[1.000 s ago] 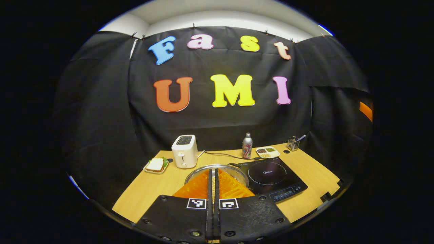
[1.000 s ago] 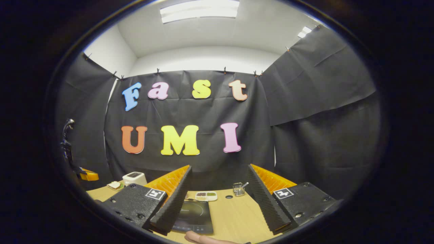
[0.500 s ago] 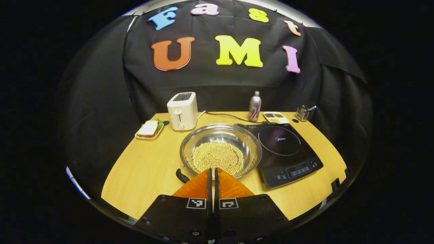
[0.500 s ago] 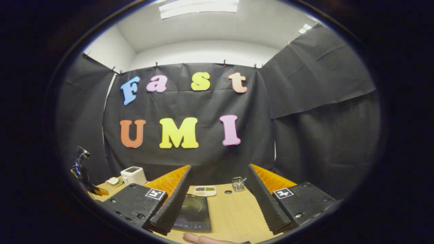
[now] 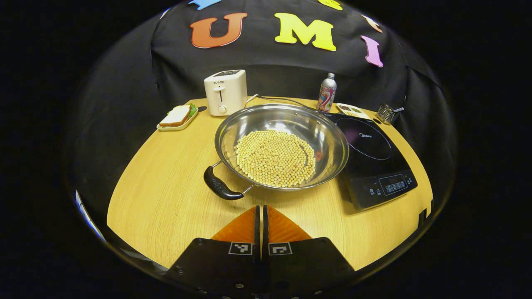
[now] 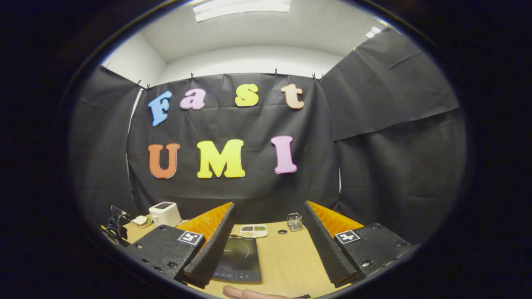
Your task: First push the handle of the pot to place it horizontally, then grasp the pot with both hands and set it on the induction cooktop.
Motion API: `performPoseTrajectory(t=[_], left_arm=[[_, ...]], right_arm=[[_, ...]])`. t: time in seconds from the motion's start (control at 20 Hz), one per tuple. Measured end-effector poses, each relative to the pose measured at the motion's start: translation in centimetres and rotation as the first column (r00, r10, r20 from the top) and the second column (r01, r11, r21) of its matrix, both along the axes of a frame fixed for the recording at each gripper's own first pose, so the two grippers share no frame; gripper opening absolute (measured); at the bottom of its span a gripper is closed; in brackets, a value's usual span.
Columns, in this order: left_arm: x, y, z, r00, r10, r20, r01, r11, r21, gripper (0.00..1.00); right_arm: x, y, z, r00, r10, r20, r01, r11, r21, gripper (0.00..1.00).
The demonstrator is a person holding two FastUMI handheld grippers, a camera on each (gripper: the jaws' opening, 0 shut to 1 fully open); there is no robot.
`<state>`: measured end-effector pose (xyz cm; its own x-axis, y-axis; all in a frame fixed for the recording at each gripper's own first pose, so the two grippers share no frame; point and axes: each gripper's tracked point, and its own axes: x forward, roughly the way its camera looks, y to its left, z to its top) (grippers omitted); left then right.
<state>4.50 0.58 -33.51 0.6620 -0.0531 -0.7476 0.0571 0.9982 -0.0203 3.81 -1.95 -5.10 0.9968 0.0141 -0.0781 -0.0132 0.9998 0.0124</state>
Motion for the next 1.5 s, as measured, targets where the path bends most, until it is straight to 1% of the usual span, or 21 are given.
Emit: performPoseTrajectory(t=[0.05,0.1,0.15,0.2,0.25,0.3,0.35,0.45,0.5,0.55,0.6,0.65,0.7,0.75,0.8,0.85,0.95,1.05,1.1,1.15,1.5], left_arm=[[0.3,0.3,-0.2,1.0,0.007,-0.005,-0.007,1.0,0.0,0.1],[0.6,0.7,-0.3,1.0,0.018,-0.01,-0.018,1.0,0.001,0.1],[0.9,1.0,-0.4,0.999,0.03,-0.013,-0.03,1.0,-0.004,0.1],[1.1,1.1,-0.5,0.999,0.038,-0.021,-0.038,0.999,-0.019,0.1],[1.1,1.0,-0.5,0.999,0.04,-0.032,-0.041,0.998,-0.04,0.0],[1.3,1.0,-0.3,0.999,0.042,-0.033,-0.044,0.998,-0.054,0.0],[1.5,1.2,-0.3,0.998,0.044,-0.034,-0.046,0.997,-0.059,0.1],[1.8,1.7,-0.4,0.998,0.051,-0.04,-0.054,0.997,-0.063,0.1],[2.0,1.7,-0.2,0.998,0.052,-0.043,-0.055,0.996,-0.075,0.1],[2.1,1.9,0.0,0.997,0.057,-0.045,-0.06,0.995,-0.079,0.0],[2.2,2.1,0.1,0.997,0.056,-0.046,-0.059,0.995,-0.075,0.1],[2.5,2.4,-0.1,0.997,0.055,-0.048,-0.058,0.996,-0.063,0.1],[2.8,2.7,-0.2,0.997,0.057,-0.05,-0.06,0.997,-0.051,0.1],[3.1,3.1,-0.2,0.997,0.057,-0.053,-0.059,0.998,-0.036,0.0],[3.4,3.6,-0.2,0.997,0.058,-0.055,-0.059,0.998,-0.025,0.0],[3.6,4.0,-0.2,0.996,0.065,-0.059,-0.066,0.998,-0.016,0.0],[4.4,5.0,-0.4,0.995,0.075,-0.066,-0.076,0.997,-0.005,0.0],[5.0,5.6,-0.3,0.992,0.091,-0.085,-0.093,0.995,-0.03,0.0],[5.3,5.6,-0.3,0.991,0.093,-0.095,-0.098,0.994,-0.052,0.1],[5.7,5.9,-0.3,0.991,0.091,-0.1,-0.098,0.993,-0.064,0.0],[8.6,7.3,-0.7,0.991,0.072,-0.111,-0.081,0.994,-0.073,0.0]], right_arm=[[0.1,-0.1,-0.3,1.0,0.002,-0.007,-0.002,1.0,0.001,0.96],[0.2,0.0,-0.6,1.0,0.004,-0.013,-0.004,1.0,0.003,1.0],[0.3,-0.1,-0.7,1.0,0.006,-0.015,-0.006,1.0,0.005,1.0],[0.4,-0.4,-0.7,1.0,0.001,-0.013,-0.001,1.0,0.011,0.96],[0.7,-0.6,-0.5,1.0,-0.005,-0.006,0.005,1.0,0.016,0.96],[0.9,-0.7,-0.7,1.0,-0.008,-0.001,0.008,1.0,0.014,0.96],[1.0,-0.7,-0.8,1.0,-0.007,-0.005,0.007,1.0,0.01,0.96],[1.2,-0.8,-1.1,1.0,-0.001,-0.014,0.001,1.0,0.012,0.96],[1.5,-1.0,-1.1,1.0,-0.002,-0.016,0.002,1.0,0.013,1.0],[1.6,-1.1,-1.1,1.0,-0.002,-0.017,0.003,1.0,0.013,0.96],[1.9,-1.1,-1.2,1.0,0.001,-0.018,-0.001,1.0,0.01,0.96],[2.0,-1.0,-1.1,1.0,0.005,-0.017,-0.005,1.0,0.006,0.96],[2.1,-1.1,-1.0,1.0,0.007,-0.015,-0.007,1.0,0.001,0.96],[2.2,-1.2,-0.9,1.0,0.007,-0.013,-0.007,1.0,-0.004,0.96],[2.4,-1.2,-1.0,1.0,0.007,-0.015,-0.007,1.0,-0.007,1.0],[2.5,-1.2,-1.1,1.0,0.009,-0.018,-0.009,1.0,-0.009,0.96],[3.0,-1.6,-1.3,1.0,0.005,-0.026,-0.005,1.0,-0.009,0.96],[3.4,-2.0,-1.6,0.999,-0.009,-0.04,0.008,1.0,-0.013,1.0],[3.5,-2.1,-1.7,0.999,-0.011,-0.043,0.011,1.0,-0.015,0.96],[3.7,-2.1,-1.7,0.999,-0.013,-0.045,0.012,1.0,-0.017,0.96],[5.2,-2.6,-2.4,0.998,-0.042,-0.055,0.04,0.999,-0.02,0.96]])
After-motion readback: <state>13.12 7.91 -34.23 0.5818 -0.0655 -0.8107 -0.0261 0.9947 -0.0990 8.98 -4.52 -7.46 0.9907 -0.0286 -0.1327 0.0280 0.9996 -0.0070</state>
